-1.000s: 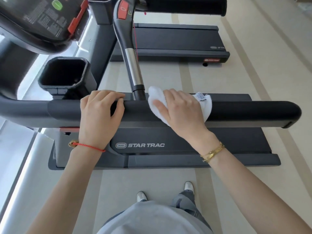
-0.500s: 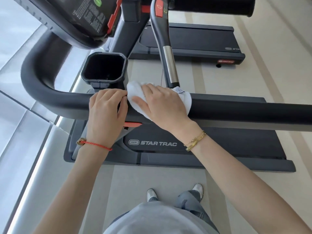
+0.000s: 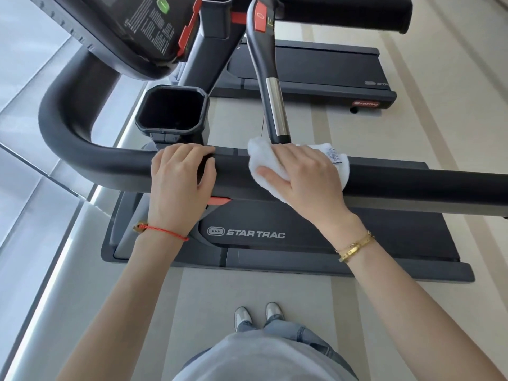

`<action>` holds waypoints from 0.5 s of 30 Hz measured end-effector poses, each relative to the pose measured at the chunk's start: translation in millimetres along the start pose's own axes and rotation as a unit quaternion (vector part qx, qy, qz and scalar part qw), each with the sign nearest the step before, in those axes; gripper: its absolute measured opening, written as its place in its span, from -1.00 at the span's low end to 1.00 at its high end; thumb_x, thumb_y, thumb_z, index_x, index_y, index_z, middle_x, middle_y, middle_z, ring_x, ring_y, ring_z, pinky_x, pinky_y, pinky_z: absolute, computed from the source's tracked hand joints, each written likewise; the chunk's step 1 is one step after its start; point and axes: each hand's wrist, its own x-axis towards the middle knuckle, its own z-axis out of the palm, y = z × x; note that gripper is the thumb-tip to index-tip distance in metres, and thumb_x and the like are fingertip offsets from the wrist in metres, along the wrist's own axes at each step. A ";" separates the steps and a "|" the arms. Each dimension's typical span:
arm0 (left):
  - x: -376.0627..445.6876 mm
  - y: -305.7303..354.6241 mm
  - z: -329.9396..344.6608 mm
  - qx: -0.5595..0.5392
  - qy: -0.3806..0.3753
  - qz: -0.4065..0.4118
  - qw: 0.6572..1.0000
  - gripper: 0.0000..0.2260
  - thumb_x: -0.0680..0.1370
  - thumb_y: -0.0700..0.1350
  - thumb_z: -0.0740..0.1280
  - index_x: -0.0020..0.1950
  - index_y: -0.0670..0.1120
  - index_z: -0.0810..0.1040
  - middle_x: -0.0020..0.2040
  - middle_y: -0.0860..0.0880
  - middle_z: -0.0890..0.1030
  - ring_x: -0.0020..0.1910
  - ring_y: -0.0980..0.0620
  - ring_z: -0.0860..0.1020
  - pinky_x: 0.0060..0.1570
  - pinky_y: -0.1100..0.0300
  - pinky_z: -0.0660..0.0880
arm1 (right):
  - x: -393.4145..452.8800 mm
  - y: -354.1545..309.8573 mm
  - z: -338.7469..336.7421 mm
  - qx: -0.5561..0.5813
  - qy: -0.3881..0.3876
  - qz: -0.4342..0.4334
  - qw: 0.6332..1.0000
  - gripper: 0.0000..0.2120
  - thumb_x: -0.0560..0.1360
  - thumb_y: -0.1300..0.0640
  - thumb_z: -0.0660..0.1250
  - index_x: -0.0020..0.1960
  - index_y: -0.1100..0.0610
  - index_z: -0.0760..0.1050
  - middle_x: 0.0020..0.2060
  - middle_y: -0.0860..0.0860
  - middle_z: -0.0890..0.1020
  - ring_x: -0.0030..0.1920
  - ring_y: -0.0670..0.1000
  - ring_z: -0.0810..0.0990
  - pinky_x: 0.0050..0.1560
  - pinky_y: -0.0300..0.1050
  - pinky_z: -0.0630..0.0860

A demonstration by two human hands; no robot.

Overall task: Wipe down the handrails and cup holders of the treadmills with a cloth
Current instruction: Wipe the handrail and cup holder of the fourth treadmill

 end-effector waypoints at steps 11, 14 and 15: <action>2.7 17.7 9.5 0.006 -0.007 0.022 1.000 -0.81 0.62 -0.14 0.24 0.12 -0.09 0.62 0.06 -0.02 0.65 0.11 -0.09 0.54 0.32 -0.02 0.30 | 4.9 -12.2 9.1 0.007 0.013 -0.040 0.999 -0.53 0.62 -0.23 0.10 0.18 0.12 0.54 -0.03 -0.02 0.65 -0.10 0.05 0.58 0.00 -0.03 0.48; 5.1 34.8 17.6 -0.003 -0.016 0.023 1.000 -0.80 0.62 -0.14 0.22 0.12 -0.08 0.63 0.05 0.00 0.66 0.11 -0.07 0.54 0.32 0.02 0.27 | -8.4 8.4 4.7 -0.005 0.039 -0.013 0.999 -0.54 0.62 -0.23 0.11 0.14 0.11 0.56 -0.06 -0.03 0.65 -0.08 0.05 0.59 0.00 -0.03 0.48; 5.4 40.9 20.5 -0.010 -0.021 0.026 0.999 -0.80 0.62 -0.15 0.22 0.12 -0.08 0.63 0.04 0.00 0.66 0.11 -0.07 0.55 0.31 0.03 0.27 | -12.5 15.4 3.2 -0.008 0.044 -0.005 0.999 -0.54 0.62 -0.23 0.11 0.12 0.11 0.57 -0.07 -0.04 0.66 -0.08 0.05 0.59 -0.01 -0.04 0.48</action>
